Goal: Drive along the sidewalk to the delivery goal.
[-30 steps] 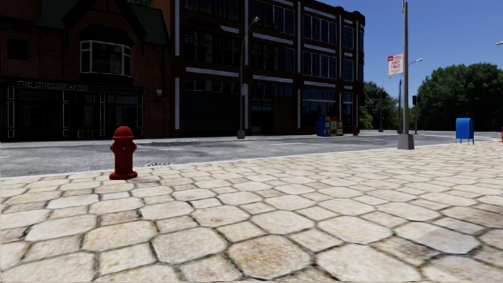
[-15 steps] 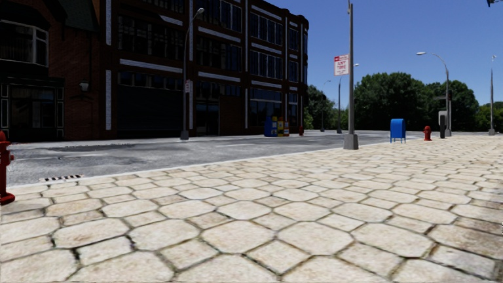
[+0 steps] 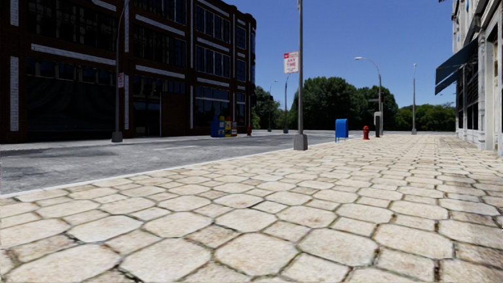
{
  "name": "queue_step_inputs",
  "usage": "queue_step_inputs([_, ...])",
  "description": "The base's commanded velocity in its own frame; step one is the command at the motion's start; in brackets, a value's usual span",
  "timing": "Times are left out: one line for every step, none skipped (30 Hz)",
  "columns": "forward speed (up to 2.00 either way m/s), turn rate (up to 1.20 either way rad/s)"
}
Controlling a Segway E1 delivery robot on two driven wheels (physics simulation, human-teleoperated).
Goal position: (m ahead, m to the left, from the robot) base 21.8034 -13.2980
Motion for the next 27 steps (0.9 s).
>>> queue_step_inputs([1.63, -0.55])
queue_step_inputs([1.63, -0.55])
queue_step_inputs([1.63, -0.55])
queue_step_inputs([1.63, -0.55])
queue_step_inputs([1.63, -0.55])
queue_step_inputs([1.63, -0.55])
queue_step_inputs([1.63, -0.55])
queue_step_inputs([1.63, -0.55])
queue_step_inputs([1.63, -0.55])
queue_step_inputs([1.63, -0.55])
queue_step_inputs([1.63, -0.55])
queue_step_inputs([1.63, -0.55])
queue_step_inputs([1.63, -0.55])
queue_step_inputs([1.63, -0.55])
queue_step_inputs([1.63, -0.55])
queue_step_inputs([1.63, -0.55])
queue_step_inputs([1.63, -0.55])
queue_step_inputs([1.63, -0.55])
queue_step_inputs([1.63, -0.55])
queue_step_inputs([1.63, -0.55])
queue_step_inputs([1.63, -0.55])
queue_step_inputs([1.63, -0.54])
queue_step_inputs([1.63, -0.54])
queue_step_inputs([1.63, -0.54])
queue_step_inputs([1.63, -0.53])
queue_step_inputs([1.63, -0.52])
queue_step_inputs([1.63, -0.52])
